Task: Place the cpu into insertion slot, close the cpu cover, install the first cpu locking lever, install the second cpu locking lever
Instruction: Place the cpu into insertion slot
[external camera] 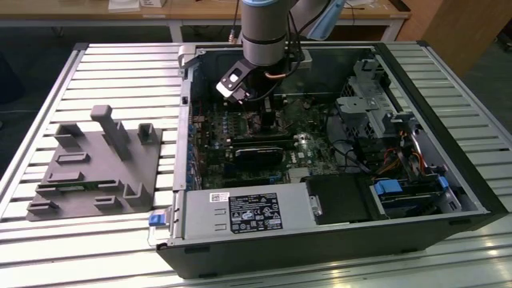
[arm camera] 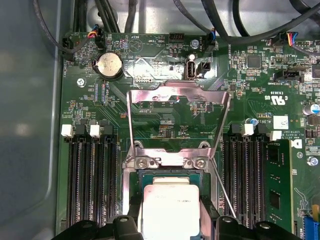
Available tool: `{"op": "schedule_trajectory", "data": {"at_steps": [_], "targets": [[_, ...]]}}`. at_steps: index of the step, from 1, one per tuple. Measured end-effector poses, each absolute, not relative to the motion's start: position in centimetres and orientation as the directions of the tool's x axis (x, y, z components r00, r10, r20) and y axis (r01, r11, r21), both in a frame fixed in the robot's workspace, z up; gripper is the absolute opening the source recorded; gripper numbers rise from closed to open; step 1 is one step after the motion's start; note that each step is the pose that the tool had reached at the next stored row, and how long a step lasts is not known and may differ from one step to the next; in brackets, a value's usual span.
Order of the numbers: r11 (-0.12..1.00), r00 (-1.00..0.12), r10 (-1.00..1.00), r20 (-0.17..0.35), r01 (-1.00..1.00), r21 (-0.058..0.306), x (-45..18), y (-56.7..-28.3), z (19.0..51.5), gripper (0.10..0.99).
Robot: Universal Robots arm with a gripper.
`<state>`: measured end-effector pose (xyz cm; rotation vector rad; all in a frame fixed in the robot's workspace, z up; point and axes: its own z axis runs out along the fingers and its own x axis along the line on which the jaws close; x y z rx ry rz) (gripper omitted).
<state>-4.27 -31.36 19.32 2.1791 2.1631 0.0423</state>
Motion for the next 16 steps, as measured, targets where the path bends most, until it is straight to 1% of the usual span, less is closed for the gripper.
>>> {"op": "schedule_trajectory", "data": {"at_steps": [8,10,11,16], "targets": [[-0.006,0.008,1.0,-0.03,0.998,0.07,-4.27,-31.36,19.31,0.537],[-0.006,0.008,1.0,-0.03,0.998,0.07,-4.26,-31.36,19.29,0.549],[-0.006,0.008,1.0,-0.03,0.998,0.07,-4.26,-31.36,19.29,0.612],[-0.006,0.008,1.0,-0.03,0.998,0.07,-4.27,-31.36,19.29,0.612]]}}
